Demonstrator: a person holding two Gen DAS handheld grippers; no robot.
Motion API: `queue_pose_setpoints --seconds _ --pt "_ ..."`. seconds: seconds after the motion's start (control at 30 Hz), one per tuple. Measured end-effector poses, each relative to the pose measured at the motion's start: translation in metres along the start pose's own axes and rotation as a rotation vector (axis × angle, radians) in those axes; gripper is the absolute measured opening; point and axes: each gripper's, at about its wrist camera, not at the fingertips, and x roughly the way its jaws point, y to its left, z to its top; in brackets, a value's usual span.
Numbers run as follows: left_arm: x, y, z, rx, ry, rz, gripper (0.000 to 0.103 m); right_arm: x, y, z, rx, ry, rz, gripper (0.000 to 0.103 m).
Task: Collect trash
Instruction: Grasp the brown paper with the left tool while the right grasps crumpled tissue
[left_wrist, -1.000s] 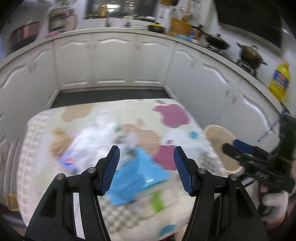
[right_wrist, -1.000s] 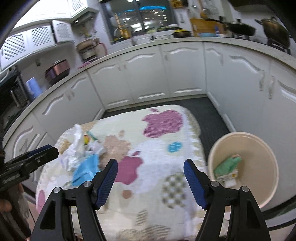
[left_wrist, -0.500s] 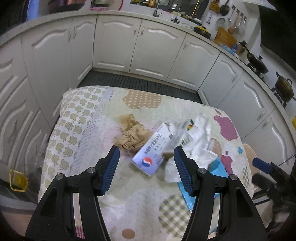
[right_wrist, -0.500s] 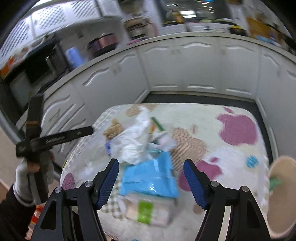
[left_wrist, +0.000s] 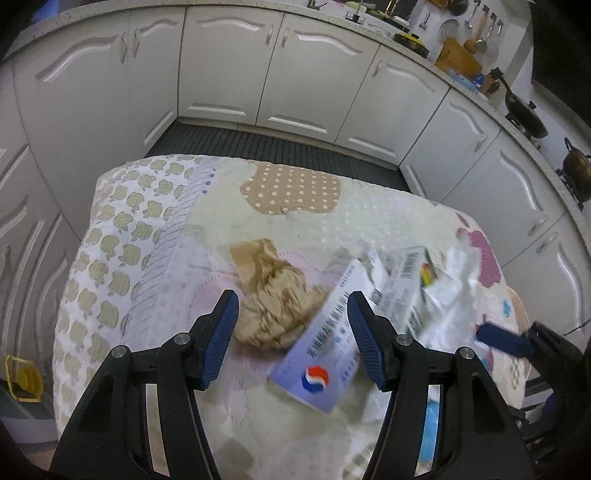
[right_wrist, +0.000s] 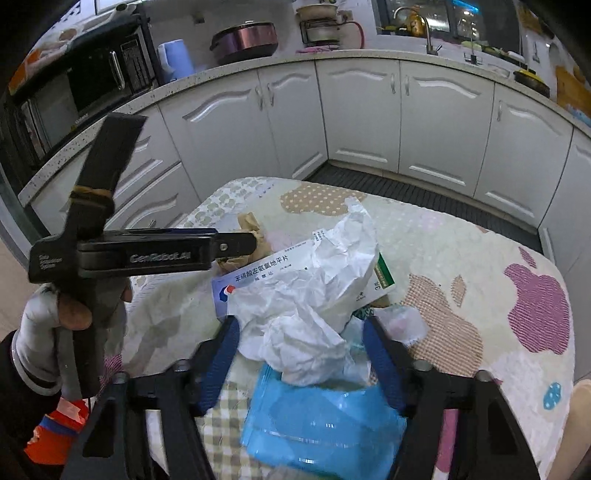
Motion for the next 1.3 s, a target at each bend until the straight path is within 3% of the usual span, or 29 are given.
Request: queue_pose_setpoints --seconds 0.13,0.2,0.27,0.3,0.47,0.6,0.63,0.67,0.73,0.83,0.9,0.93,0.97,1.03,1.3 --pt "0.014 0.007 0.003 -0.008 0.014 0.003 0.055 0.011 -0.002 -0.003 0.015 0.037 0.017 0.018" --pt "0.017 0.008 0.001 -0.001 0.022 0.01 0.034 0.004 -0.004 -0.004 0.029 0.001 0.021 0.014" --pt "0.013 0.011 -0.001 0.004 0.009 0.012 0.028 -0.007 -0.007 -0.002 0.052 -0.036 0.048 0.008" --pt "0.008 0.013 -0.001 0.0 0.002 0.008 0.024 -0.012 -0.008 -0.001 0.062 -0.05 0.062 0.007" --pt "-0.022 0.016 0.003 -0.018 -0.055 -0.02 0.023 -0.045 -0.011 0.004 0.091 -0.132 0.086 0.005" --pt "-0.037 0.01 -0.002 0.007 -0.075 -0.011 0.023 -0.047 -0.005 0.002 0.057 -0.114 0.06 0.006" --pt "-0.039 0.009 -0.004 0.007 -0.076 -0.01 0.023 -0.045 -0.004 0.0 0.048 -0.099 0.055 0.011" --pt "-0.04 0.009 -0.005 0.006 -0.077 -0.01 0.023 -0.04 -0.001 -0.002 0.036 -0.074 0.034 0.034" --pt "-0.043 0.01 -0.008 0.002 -0.077 -0.008 0.023 -0.032 0.001 -0.006 0.023 -0.051 0.008 0.057" --pt "-0.046 0.01 -0.012 -0.003 -0.076 -0.01 0.023 -0.01 0.011 -0.013 -0.02 0.004 -0.013 0.056" --pt "-0.048 0.007 -0.015 0.002 -0.075 -0.008 0.023 0.006 0.014 -0.015 -0.042 0.035 -0.03 0.05" --pt "-0.048 0.005 -0.015 0.003 -0.074 -0.008 0.023 0.015 0.017 -0.017 -0.054 0.053 -0.047 0.031" --pt "-0.05 0.004 -0.016 0.005 -0.076 -0.007 0.023 0.02 0.018 -0.019 -0.064 0.067 -0.067 0.02" --pt "-0.054 0.003 -0.017 0.011 -0.085 -0.001 0.023 0.007 0.015 -0.02 -0.039 0.013 -0.043 0.014" --pt "-0.081 -0.014 -0.014 0.017 -0.14 -0.025 0.023 -0.089 -0.013 -0.014 0.092 -0.202 0.091 0.013"
